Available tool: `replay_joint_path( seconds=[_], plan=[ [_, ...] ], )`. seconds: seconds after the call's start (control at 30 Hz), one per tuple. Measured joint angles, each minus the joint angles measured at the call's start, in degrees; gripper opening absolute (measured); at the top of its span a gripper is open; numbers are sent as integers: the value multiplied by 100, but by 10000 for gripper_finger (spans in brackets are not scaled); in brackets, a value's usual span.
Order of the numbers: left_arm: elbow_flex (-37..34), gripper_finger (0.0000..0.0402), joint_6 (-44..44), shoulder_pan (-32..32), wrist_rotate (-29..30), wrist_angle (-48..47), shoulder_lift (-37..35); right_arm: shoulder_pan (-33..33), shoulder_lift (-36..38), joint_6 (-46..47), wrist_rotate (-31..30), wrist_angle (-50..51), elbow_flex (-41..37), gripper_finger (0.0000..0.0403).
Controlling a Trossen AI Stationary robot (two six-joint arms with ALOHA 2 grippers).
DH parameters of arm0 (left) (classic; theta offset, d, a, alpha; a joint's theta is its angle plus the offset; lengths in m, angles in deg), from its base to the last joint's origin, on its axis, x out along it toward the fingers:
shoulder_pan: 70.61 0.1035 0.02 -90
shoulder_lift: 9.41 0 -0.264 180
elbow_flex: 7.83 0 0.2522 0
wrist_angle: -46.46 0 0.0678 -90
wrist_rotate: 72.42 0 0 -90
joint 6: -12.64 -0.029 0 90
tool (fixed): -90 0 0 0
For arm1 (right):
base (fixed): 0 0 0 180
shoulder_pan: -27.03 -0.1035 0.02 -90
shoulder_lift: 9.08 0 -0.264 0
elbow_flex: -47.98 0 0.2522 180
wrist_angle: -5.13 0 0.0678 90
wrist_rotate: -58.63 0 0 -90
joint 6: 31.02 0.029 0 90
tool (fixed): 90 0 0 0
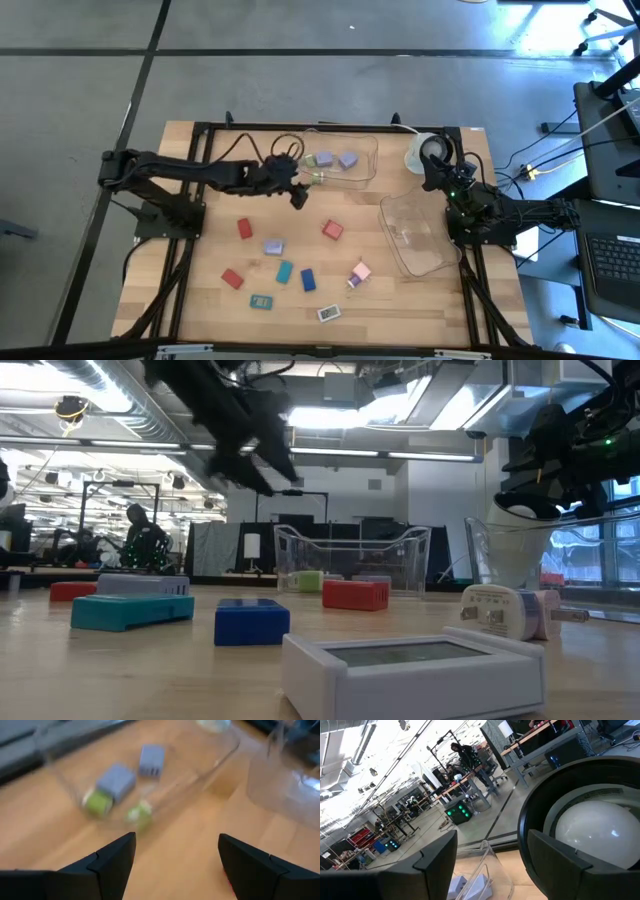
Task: Pick & Place Office items
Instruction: Put the top red digital clock into the bottom transparent bin
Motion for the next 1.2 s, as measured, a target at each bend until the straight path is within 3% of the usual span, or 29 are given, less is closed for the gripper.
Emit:
replay_joint_path(
  seconds=[0.3, 0.7, 0.9, 1.1, 1.2],
  plan=[
    [0, 279, 2551, -1247, -377, -2536, -374, 1, 0, 0, 0, 0, 0, 246],
    [-2, 278, 6114, -2586, 550, -4772, 211, -1, 0, 2, 6, 2, 0, 246],
    [-164, 278, 7281, -2736, 570, -4776, 597, 1, 0, 2, 63, 0, 0, 246],
    [-606, 278, 8344, -2736, -114, -4560, 928, 1, 0, 2, 63, 0, 0, 246],
    [-837, 278, 8669, -2736, -141, -3998, 947, 1, 0, 0, 63, 0, 2, 246]
  ],
)
